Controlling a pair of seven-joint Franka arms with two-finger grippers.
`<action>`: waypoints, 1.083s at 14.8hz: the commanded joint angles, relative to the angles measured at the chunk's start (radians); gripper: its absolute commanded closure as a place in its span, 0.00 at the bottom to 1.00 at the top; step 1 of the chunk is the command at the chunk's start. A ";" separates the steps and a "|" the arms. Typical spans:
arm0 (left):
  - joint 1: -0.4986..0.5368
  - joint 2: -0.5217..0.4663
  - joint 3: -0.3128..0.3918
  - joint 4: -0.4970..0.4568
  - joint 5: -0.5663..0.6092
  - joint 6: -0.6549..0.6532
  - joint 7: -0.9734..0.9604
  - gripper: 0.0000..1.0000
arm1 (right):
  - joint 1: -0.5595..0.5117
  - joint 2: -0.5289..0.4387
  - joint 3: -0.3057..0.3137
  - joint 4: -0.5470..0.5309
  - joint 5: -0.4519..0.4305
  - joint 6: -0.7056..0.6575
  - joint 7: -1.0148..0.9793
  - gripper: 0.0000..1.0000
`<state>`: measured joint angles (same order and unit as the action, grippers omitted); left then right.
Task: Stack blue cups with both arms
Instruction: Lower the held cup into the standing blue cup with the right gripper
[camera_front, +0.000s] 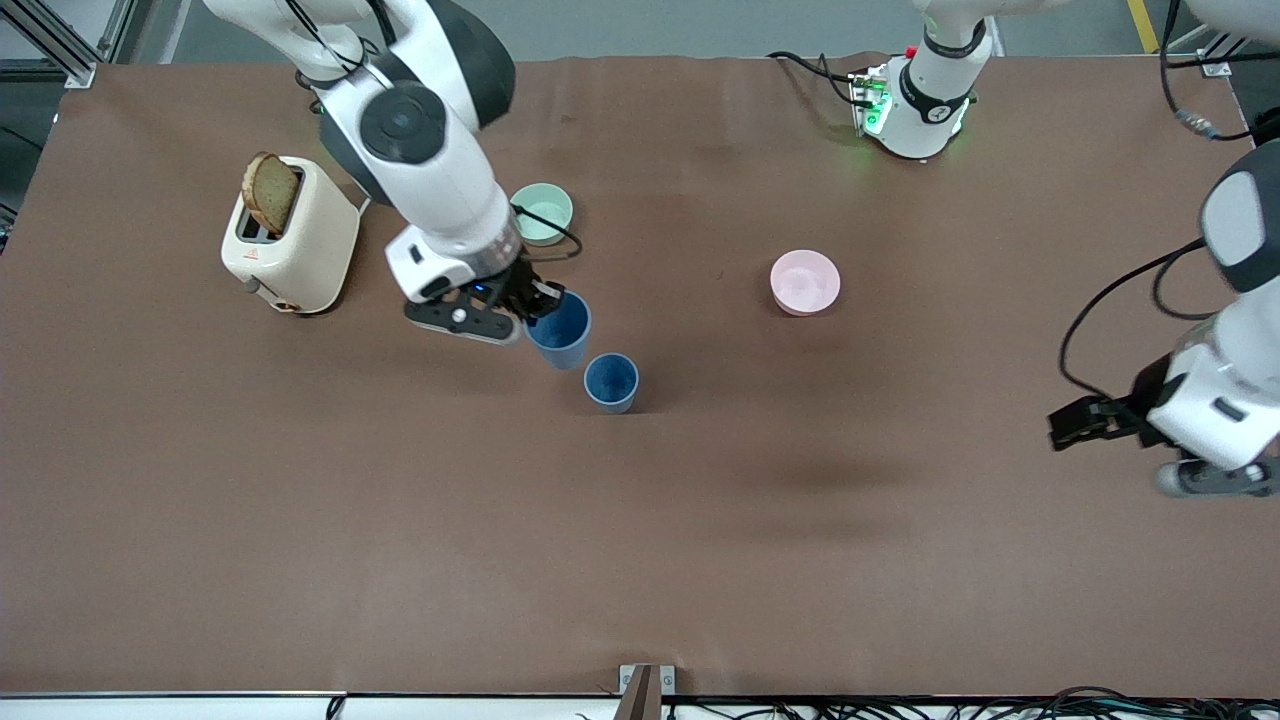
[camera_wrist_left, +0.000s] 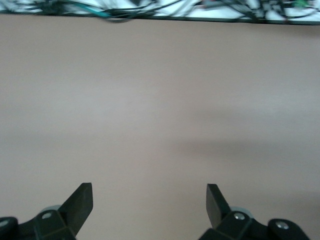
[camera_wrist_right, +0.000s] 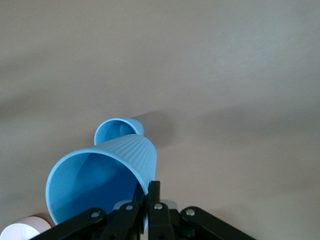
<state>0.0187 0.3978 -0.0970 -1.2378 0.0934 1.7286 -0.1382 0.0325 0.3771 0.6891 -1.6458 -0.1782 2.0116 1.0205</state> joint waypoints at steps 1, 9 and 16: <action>-0.052 -0.083 0.114 -0.026 -0.070 -0.035 0.012 0.00 | 0.032 0.081 0.012 0.020 -0.049 0.059 0.075 1.00; -0.065 -0.226 0.175 -0.104 -0.162 -0.083 0.074 0.00 | 0.052 0.169 0.010 0.018 -0.112 0.130 0.079 0.98; -0.071 -0.286 0.169 -0.213 -0.156 -0.065 0.057 0.00 | 0.053 0.203 0.010 0.018 -0.191 0.134 0.079 0.84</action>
<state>-0.0529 0.1735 0.0743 -1.3676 -0.0568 1.6273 -0.0809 0.0838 0.5587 0.6894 -1.6429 -0.3338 2.1449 1.0750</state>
